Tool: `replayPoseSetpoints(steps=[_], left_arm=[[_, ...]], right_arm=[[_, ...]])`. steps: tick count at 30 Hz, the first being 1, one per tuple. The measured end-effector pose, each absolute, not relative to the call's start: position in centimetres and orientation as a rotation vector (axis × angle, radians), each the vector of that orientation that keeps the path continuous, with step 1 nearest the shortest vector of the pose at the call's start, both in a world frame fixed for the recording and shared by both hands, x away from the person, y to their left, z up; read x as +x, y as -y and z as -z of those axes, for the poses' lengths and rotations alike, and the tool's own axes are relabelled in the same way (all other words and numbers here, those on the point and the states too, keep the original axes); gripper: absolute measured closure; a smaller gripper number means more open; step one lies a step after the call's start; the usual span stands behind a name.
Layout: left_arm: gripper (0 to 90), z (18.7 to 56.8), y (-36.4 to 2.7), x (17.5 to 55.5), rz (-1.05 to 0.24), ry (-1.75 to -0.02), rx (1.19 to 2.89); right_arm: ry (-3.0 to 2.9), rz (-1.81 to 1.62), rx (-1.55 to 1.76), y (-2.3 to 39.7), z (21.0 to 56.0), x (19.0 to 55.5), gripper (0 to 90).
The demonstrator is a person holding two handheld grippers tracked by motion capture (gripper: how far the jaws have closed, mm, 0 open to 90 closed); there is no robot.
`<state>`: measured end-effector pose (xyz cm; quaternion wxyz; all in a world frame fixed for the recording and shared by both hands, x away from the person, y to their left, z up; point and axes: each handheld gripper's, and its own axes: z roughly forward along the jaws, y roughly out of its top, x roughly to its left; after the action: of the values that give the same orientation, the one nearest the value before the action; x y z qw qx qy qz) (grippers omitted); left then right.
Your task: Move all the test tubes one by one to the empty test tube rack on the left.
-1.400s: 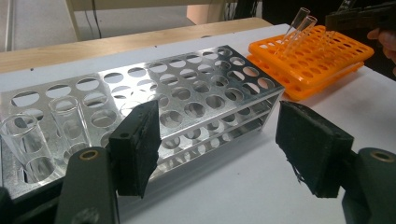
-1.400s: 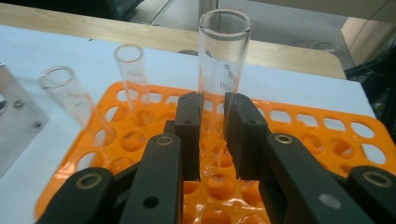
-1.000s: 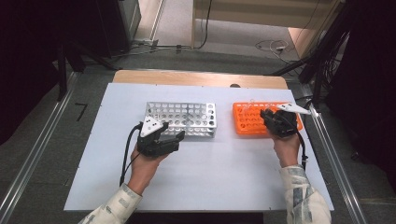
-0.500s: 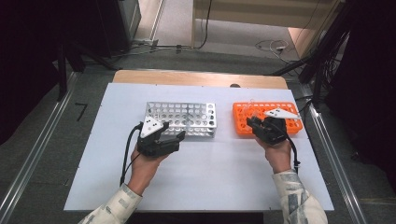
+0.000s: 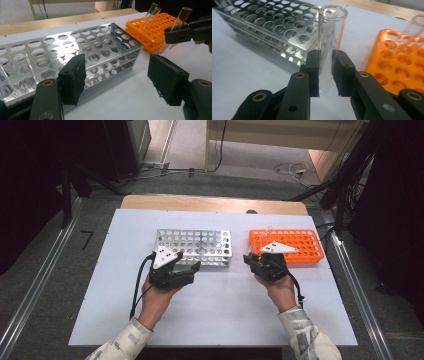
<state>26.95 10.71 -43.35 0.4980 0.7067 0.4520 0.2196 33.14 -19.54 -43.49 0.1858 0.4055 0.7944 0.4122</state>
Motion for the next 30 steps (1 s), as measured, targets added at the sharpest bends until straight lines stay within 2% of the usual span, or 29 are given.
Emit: replayPoseSetpoints(steps=[11,19,30], left_arm=[[30.5,43.4,-10.0,26.7,-0.516,-1.064,1.723],[17.2,43.3,-8.7,26.3,-0.502,-1.042,1.749],[16.0,43.3,-7.9,26.0,-0.487,-1.015,1.769]], right_arm=[[-2.33,-1.165,1.059,16.6,44.3,32.0,73.1],[-2.386,-1.171,0.994,14.7,44.8,31.1,73.0],[-2.468,-1.175,0.905,12.2,45.6,30.0,73.0]])
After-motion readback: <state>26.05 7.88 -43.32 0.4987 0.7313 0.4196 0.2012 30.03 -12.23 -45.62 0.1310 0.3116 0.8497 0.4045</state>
